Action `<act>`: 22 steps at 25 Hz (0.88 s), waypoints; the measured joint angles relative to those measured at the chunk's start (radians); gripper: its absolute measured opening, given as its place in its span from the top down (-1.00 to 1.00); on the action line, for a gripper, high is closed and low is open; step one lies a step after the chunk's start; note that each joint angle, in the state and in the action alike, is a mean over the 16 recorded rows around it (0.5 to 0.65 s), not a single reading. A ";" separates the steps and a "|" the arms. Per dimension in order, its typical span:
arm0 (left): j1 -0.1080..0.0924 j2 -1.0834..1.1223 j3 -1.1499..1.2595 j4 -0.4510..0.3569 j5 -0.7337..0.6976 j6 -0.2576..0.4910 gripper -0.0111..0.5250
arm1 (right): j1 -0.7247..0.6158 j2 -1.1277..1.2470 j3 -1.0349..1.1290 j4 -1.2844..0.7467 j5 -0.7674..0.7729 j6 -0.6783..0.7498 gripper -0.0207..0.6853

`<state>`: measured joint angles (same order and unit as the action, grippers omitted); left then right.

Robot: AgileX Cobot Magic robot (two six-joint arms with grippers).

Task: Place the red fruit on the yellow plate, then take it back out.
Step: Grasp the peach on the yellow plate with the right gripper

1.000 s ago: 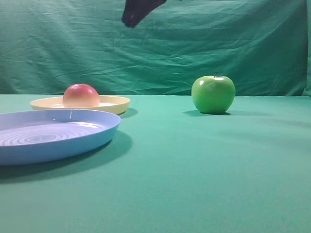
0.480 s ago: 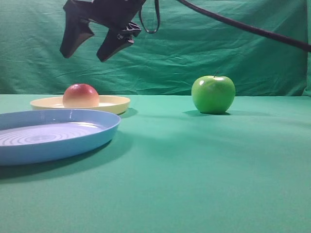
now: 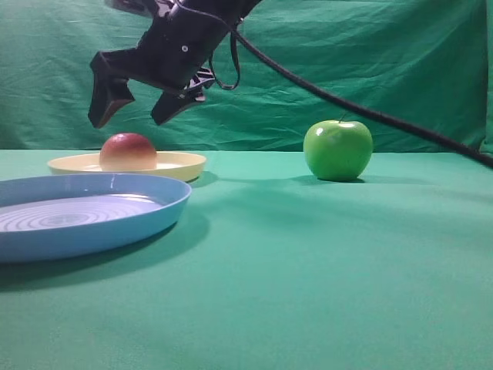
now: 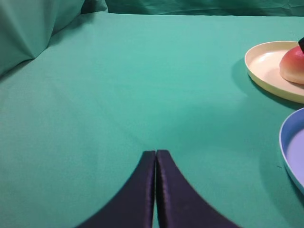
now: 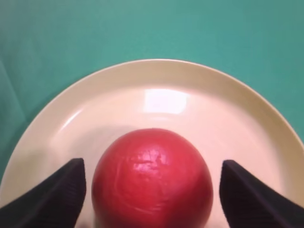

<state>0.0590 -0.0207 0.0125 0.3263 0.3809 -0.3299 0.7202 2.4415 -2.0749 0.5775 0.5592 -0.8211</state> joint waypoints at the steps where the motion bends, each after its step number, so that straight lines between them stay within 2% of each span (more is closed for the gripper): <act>1: 0.000 0.000 0.000 0.000 0.000 0.000 0.96 | 0.000 0.003 0.000 0.000 0.003 0.000 -0.24; 7: 0.000 0.000 0.000 0.000 0.000 0.000 0.96 | 0.001 -0.013 -0.010 -0.023 0.061 0.010 0.22; 11: 0.000 0.000 0.000 0.000 0.000 0.000 0.96 | 0.001 -0.066 -0.025 -0.082 0.132 0.071 0.42; 16: 0.000 0.000 0.000 0.000 0.000 0.000 0.96 | 0.001 -0.173 -0.045 -0.210 0.252 0.214 0.47; 22: 0.000 0.000 0.000 0.000 0.000 0.000 0.96 | 0.001 -0.344 -0.057 -0.421 0.433 0.450 0.50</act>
<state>0.0590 -0.0207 0.0125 0.3263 0.3809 -0.3299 0.7214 2.0977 -2.1317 0.1566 0.9921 -0.3708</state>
